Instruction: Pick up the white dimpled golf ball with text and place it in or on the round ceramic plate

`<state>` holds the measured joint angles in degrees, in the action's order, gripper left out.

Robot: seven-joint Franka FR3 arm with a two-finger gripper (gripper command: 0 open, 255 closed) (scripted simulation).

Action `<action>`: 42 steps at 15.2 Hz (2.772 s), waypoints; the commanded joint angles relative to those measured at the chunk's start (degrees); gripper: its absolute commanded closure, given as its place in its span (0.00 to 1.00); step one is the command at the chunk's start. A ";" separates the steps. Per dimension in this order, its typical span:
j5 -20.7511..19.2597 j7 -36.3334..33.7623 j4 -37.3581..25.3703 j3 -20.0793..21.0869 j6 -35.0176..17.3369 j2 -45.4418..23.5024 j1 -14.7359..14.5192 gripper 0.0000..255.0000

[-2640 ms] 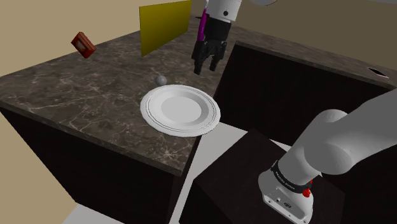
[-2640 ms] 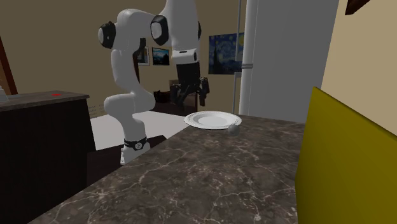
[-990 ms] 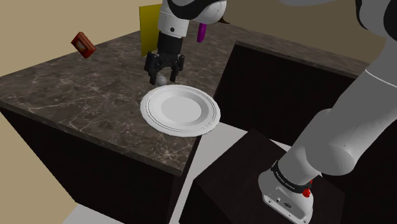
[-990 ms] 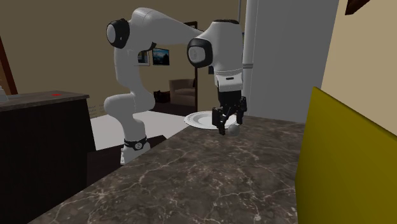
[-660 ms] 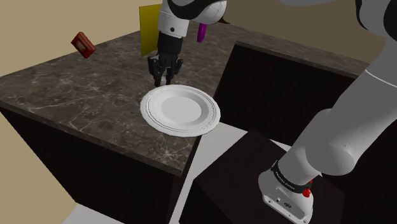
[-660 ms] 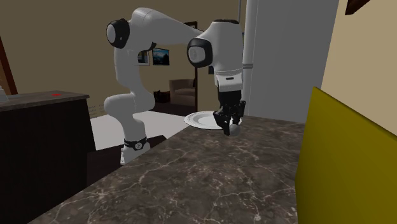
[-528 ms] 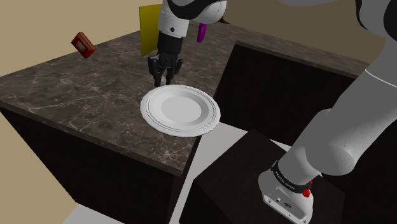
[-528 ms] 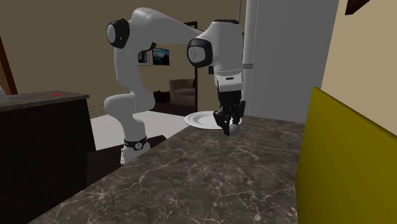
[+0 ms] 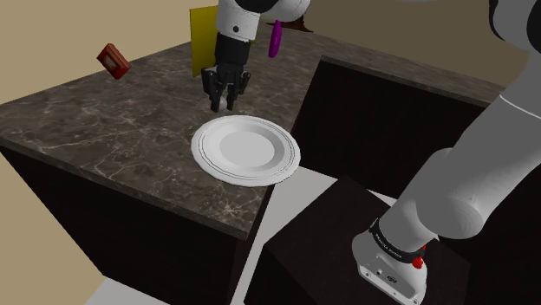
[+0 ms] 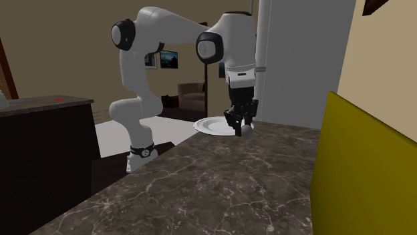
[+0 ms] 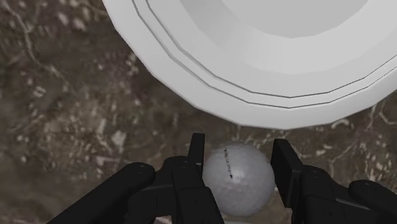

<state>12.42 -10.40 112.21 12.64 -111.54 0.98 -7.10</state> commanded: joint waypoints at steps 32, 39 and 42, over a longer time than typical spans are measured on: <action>6.45 -4.65 19.54 3.35 2.78 23.85 -4.02 1.00; 7.01 -3.83 23.21 3.89 -1.64 23.04 -4.20 1.00; 7.01 -3.84 23.20 3.89 -1.64 23.03 -4.21 1.00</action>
<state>19.43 -14.26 134.88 16.44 -113.13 24.26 -11.28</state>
